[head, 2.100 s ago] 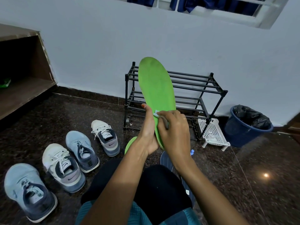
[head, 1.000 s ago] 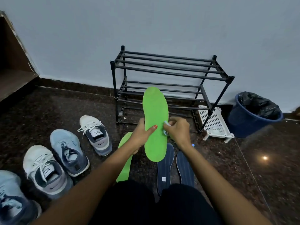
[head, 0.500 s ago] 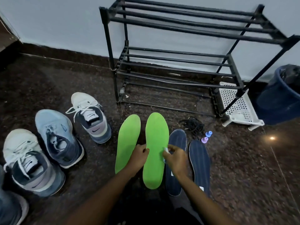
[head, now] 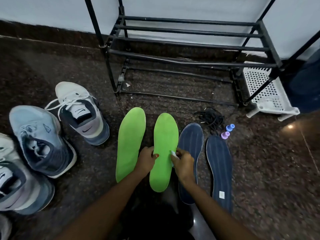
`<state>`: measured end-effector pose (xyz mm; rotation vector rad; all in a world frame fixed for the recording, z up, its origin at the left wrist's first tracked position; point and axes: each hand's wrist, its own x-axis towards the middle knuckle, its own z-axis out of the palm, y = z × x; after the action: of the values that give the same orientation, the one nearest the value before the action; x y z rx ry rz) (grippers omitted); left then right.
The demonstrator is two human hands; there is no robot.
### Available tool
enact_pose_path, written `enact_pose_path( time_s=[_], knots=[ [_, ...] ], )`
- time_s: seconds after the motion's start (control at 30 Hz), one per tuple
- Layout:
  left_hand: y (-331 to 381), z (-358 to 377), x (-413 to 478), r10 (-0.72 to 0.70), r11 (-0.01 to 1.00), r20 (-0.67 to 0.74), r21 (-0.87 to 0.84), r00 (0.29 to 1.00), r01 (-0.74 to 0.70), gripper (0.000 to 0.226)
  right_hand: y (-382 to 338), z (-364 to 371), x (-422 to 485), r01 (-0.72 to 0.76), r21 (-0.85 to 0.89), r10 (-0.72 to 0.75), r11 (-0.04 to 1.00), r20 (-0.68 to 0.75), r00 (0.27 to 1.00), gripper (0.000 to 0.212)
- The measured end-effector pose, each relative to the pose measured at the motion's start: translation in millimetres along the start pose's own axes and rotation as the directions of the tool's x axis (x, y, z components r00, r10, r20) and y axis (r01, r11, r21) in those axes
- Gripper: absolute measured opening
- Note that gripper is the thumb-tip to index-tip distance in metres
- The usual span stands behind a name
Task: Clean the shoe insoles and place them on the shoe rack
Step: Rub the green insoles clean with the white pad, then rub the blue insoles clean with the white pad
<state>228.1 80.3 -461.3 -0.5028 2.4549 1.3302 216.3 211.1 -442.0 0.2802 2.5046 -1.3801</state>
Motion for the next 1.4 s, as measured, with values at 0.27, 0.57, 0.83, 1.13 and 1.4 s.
enact_pose_path(
  time_s=[0.27,0.57,0.83,1.13,1.4],
  knots=[
    [-4.1,4.4,1.5,-0.032,0.999,-0.075,0.003,0.997,0.032,0.052,7.5,5.5,7.5,-0.019,0.001,0.019,1.000,0.019,1.000,0.020],
    [-1.9,6.9,-3.8,-0.101,0.994,-0.097,-0.043,0.990,0.098,0.052,10.0,-0.8,9.4,-0.048,0.026,0.048,0.999,-0.007,0.999,0.025],
    [17.4,-7.4,-15.1,-0.096,0.995,-0.128,0.006,0.987,0.098,0.052,-1.2,-24.2,9.8,-0.107,0.252,0.092,0.962,0.073,0.993,0.017],
    [97.2,-48.2,-46.2,0.072,0.997,-0.115,0.030,0.991,-0.069,0.037,-68.5,-83.6,-8.2,-0.200,0.420,0.103,0.885,0.242,0.965,0.017],
    [208.1,-86.2,-108.9,0.285,0.956,-0.144,0.109,0.948,-0.271,0.034,-141.2,-183.2,-51.9,-0.043,0.344,-0.025,0.938,0.189,0.982,0.035]
  ],
)
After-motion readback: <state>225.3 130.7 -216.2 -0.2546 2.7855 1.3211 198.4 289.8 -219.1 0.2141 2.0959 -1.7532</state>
